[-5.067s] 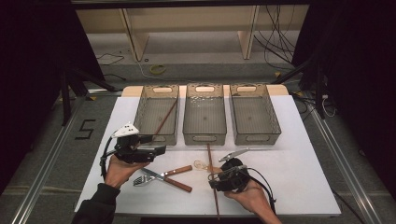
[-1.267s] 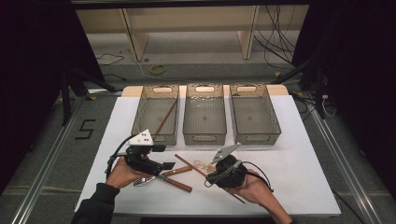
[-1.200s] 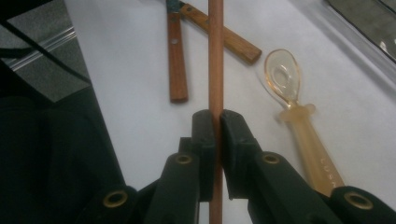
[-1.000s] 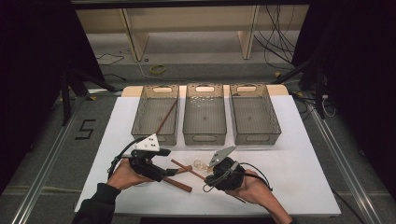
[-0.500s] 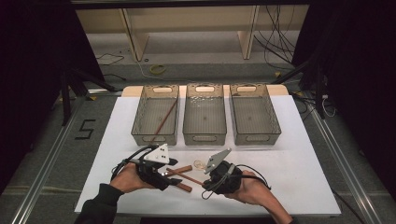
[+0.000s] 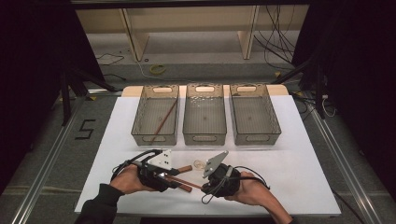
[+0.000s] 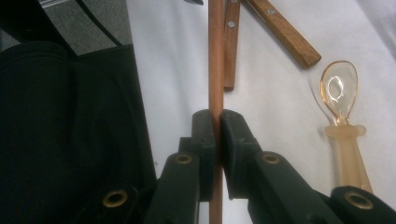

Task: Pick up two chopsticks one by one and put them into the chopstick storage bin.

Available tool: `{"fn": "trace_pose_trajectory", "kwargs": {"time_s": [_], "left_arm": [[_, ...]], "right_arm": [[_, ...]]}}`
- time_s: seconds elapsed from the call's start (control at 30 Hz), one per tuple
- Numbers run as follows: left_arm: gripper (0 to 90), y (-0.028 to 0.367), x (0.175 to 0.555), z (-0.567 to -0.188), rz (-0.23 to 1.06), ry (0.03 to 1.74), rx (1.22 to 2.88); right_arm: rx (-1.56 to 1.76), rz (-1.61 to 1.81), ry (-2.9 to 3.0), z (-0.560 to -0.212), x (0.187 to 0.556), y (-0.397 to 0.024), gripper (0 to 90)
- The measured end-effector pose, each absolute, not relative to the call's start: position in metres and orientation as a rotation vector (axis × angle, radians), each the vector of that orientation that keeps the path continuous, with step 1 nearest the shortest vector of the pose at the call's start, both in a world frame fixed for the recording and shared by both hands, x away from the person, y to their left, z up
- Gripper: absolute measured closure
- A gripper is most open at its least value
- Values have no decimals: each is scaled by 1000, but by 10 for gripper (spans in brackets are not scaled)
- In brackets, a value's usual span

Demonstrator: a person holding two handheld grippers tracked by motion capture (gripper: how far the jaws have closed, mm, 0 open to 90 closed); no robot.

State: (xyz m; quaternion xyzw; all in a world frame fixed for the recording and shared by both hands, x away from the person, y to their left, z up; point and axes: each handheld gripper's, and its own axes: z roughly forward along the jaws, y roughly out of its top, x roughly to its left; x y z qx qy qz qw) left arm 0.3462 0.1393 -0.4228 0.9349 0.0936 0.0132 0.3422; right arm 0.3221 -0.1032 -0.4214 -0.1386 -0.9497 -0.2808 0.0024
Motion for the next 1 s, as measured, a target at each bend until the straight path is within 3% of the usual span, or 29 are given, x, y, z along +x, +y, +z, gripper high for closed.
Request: {"fn": "trace_pose_trajectory", "kwargs": {"time_s": [0.7, 0.87, 1.0], "left_arm": [[778, 135, 338, -425, -65, 82, 2492], [817, 134, 336, -421, -59, 55, 2481], [819, 137, 337, -417, -10, 110, 2483]], "right_arm": [[-316, -829, -3000, -424, 320, -104, 823], [-358, -838, -2989, -422, 325, -108, 781], [-412, -894, -2959, -416, 329, -113, 613]]}}
